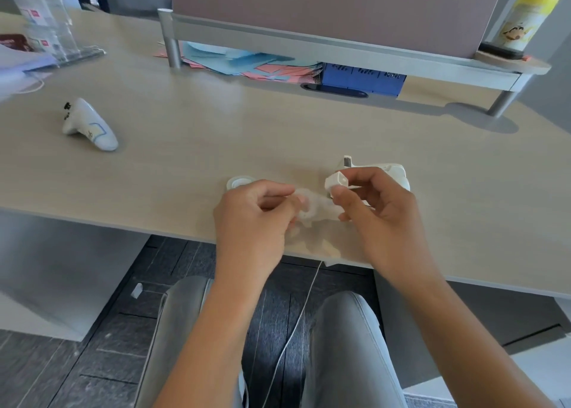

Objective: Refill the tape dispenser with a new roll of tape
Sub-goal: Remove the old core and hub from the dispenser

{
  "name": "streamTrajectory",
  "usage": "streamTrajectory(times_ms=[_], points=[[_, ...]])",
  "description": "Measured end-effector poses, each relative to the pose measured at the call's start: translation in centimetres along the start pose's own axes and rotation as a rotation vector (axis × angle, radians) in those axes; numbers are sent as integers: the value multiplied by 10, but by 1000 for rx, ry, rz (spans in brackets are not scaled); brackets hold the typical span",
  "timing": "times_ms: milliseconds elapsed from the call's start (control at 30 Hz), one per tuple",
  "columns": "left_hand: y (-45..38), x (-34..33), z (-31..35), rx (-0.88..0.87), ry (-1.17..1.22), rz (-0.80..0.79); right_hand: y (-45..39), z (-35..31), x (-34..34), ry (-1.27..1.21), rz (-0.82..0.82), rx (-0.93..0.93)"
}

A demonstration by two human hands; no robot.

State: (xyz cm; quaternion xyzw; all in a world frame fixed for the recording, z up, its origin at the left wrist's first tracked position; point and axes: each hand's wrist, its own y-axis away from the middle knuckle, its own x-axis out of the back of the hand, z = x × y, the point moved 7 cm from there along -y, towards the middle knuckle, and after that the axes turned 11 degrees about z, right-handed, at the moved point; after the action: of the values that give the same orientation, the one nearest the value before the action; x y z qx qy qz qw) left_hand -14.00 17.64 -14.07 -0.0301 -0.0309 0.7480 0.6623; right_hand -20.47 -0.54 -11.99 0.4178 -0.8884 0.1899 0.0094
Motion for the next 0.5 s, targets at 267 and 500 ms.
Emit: streamTrajectory(times_ms=[267, 500], points=[[-2, 7, 12, -225, -339, -86, -9, 12, -20, 140, 14, -39], [-11, 54, 13, -430, -509, 199, 4, 11, -30, 265, -40, 54]])
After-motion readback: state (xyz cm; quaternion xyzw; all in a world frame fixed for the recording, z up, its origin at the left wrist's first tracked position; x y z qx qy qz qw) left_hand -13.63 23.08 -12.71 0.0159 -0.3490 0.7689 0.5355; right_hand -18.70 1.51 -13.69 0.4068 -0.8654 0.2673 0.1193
